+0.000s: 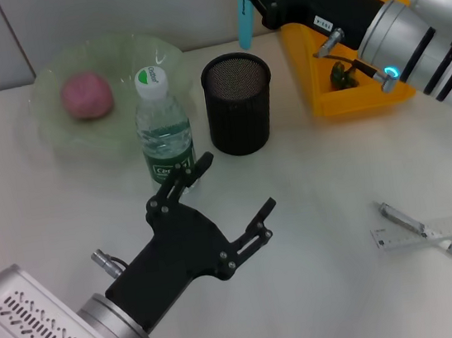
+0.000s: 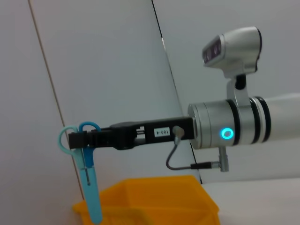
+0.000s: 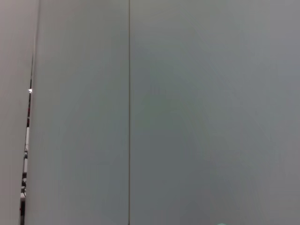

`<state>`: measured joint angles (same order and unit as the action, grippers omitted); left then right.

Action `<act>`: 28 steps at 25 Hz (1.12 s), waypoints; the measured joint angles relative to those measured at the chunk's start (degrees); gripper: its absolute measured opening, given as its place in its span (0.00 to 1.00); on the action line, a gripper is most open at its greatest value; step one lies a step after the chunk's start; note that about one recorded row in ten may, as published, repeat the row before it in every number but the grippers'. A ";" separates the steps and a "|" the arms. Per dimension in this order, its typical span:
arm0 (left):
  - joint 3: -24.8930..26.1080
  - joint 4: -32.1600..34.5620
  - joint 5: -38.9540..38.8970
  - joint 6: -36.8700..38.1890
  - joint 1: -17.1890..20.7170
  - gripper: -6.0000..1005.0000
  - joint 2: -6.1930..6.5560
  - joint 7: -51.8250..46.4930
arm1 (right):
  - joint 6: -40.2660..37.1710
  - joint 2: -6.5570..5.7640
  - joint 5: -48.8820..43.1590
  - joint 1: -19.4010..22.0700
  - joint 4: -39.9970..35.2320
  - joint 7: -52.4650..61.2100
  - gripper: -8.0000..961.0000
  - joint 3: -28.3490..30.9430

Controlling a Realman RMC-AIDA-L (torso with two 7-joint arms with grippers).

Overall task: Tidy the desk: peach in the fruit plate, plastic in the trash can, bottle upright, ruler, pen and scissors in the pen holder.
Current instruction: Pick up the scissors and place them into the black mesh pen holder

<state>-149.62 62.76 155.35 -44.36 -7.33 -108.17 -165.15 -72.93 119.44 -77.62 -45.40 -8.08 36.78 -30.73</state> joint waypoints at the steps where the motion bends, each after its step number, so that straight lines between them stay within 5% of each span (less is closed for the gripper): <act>1: 0.00 0.00 0.00 0.00 0.00 0.85 0.00 0.00 | 0.49 0.00 0.00 -0.05 0.00 0.00 0.11 -0.02; 11: -1.27 0.00 0.12 1.71 0.55 0.85 0.95 0.03 | 3.46 0.11 0.00 -0.38 0.46 0.05 0.11 -1.76; 28: -1.08 -0.47 0.11 1.46 0.86 0.85 0.78 0.09 | 6.28 0.27 -0.08 -0.37 2.29 -0.49 0.12 -3.07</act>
<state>-150.70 62.29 155.46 -42.90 -6.47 -107.39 -165.06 -66.65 119.71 -77.70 -45.77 -5.80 36.29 -33.79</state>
